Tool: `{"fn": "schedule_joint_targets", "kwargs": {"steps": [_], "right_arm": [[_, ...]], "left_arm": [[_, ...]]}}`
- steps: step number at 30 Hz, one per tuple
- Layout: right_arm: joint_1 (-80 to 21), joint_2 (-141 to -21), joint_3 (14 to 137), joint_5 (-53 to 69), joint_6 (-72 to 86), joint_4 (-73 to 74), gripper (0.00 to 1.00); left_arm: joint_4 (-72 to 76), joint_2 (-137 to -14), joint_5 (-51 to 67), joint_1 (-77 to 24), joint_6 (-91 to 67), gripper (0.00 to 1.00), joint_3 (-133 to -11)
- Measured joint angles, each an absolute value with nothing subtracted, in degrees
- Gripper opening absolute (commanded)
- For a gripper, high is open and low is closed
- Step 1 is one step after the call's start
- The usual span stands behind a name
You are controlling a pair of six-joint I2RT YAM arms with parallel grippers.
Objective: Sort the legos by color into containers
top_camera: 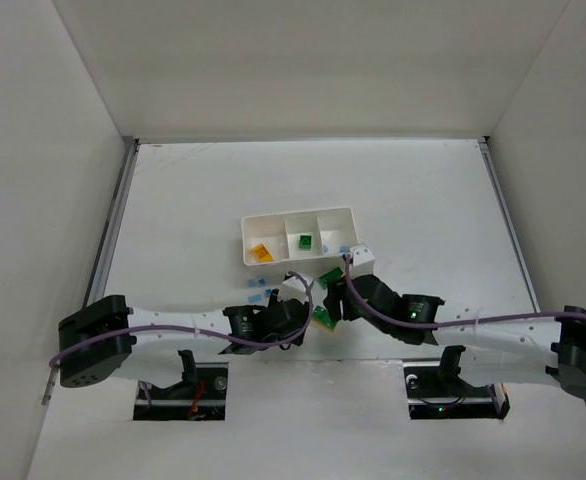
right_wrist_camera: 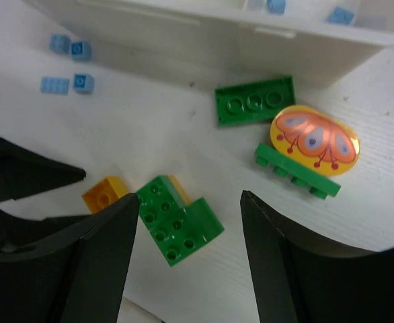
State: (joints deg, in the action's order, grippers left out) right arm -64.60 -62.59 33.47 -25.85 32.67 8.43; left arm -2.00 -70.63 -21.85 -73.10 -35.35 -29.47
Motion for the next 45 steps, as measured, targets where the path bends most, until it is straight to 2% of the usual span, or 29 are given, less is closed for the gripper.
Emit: {"fn": "schedule_joint_targets", "kwargs": {"steps": [8,11,15,19,26,33,38,45], "right_arm": [[-65.8,-62.1,32.7,-25.5,35.7,11.8,0.68],[-65.8,-62.0,32.5,-25.5,36.1,11.8,0.68],[-65.8,-62.0,32.5,-25.5,36.2,12.0,0.68],[-66.3,-62.0,32.3,-25.4,36.3,12.0,0.68],[-66.5,-61.4,32.0,-25.4,36.2,12.0,0.67],[-66.5,-61.0,31.7,-25.5,35.7,11.3,0.63],[-66.5,-61.0,31.4,-25.5,35.5,10.5,0.62],[-67.7,-63.9,31.4,-25.4,34.2,9.8,0.66]], "left_arm": [[-0.7,-73.6,-22.5,-73.0,-35.4,0.42,-29.5],[0.0,-74.4,-22.5,-72.7,-35.4,0.36,-29.5],[0.9,-74.7,-22.7,-71.9,-35.4,0.21,-29.3],[1.1,-73.6,-23.6,-71.4,-35.4,0.16,-28.4],[-2.7,-60.4,-26.5,-69.5,-35.8,0.16,-27.8],[-5.6,-46.9,-27.8,-56.8,-36.1,0.17,-31.3],[-5.4,-49.4,-25.8,-46.2,-35.4,0.17,-36.7],[-2.7,-62.8,-20.3,-37.9,-33.8,0.18,-41.6]]}}
